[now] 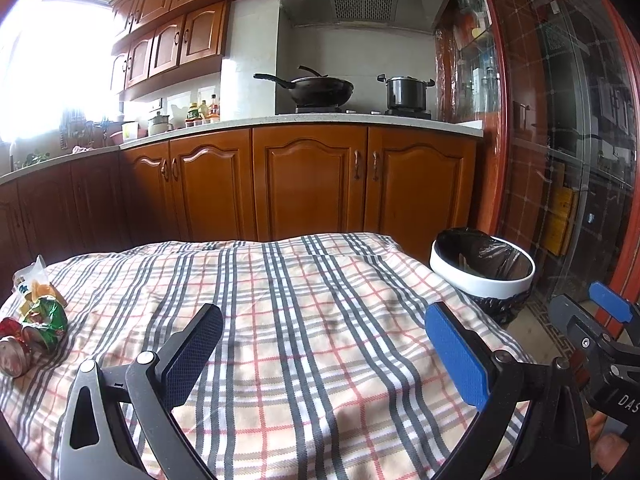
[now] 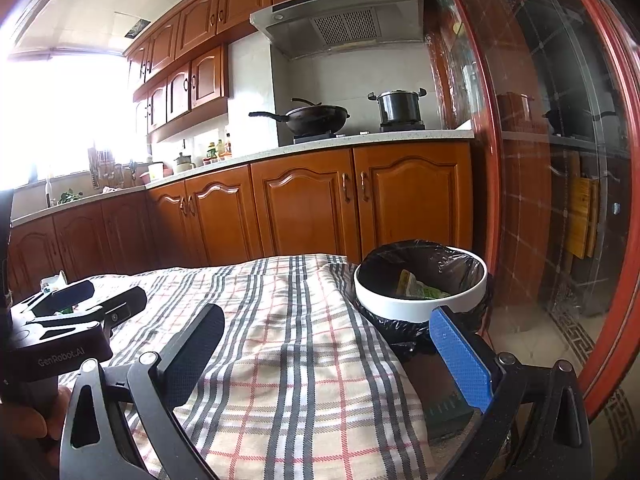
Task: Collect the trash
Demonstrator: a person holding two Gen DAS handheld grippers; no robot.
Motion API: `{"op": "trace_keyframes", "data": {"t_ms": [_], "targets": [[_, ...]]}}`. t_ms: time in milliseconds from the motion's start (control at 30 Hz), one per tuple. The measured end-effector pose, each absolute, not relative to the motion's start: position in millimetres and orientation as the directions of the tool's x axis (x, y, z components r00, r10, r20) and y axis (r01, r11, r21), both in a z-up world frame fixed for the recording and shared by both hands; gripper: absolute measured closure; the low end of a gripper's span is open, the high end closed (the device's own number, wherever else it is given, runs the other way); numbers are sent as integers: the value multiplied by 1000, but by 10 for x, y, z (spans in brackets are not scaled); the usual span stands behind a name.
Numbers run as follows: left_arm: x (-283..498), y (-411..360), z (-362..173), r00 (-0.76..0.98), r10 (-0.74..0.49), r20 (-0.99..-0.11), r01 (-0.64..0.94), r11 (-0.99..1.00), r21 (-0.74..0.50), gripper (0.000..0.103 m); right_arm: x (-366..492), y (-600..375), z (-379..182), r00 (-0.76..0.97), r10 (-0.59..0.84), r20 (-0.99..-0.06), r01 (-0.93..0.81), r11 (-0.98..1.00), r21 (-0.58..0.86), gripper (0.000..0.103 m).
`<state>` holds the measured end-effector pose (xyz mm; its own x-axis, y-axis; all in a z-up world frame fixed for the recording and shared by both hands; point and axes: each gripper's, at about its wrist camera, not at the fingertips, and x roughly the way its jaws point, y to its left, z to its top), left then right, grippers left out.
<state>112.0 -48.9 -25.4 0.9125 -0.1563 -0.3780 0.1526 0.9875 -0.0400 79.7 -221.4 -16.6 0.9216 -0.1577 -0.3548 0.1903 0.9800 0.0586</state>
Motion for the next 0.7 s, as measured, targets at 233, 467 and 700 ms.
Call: {"op": "trace_keyframes", "data": {"t_ms": [233, 467, 700], "targets": [[1129, -484, -259, 911, -158, -380, 156, 987, -35, 1, 793, -2225, -164, 923, -154, -353, 189, 980, 68, 0], [1155, -467, -278, 909, -160, -385, 158, 987, -37, 1, 786, -2231, -173, 922, -151, -355, 187, 980, 70, 0], [1176, -460, -284, 907, -163, -388, 162, 986, -36, 1, 803, -2246, -174, 922, -146, -358, 184, 980, 74, 0]]}}
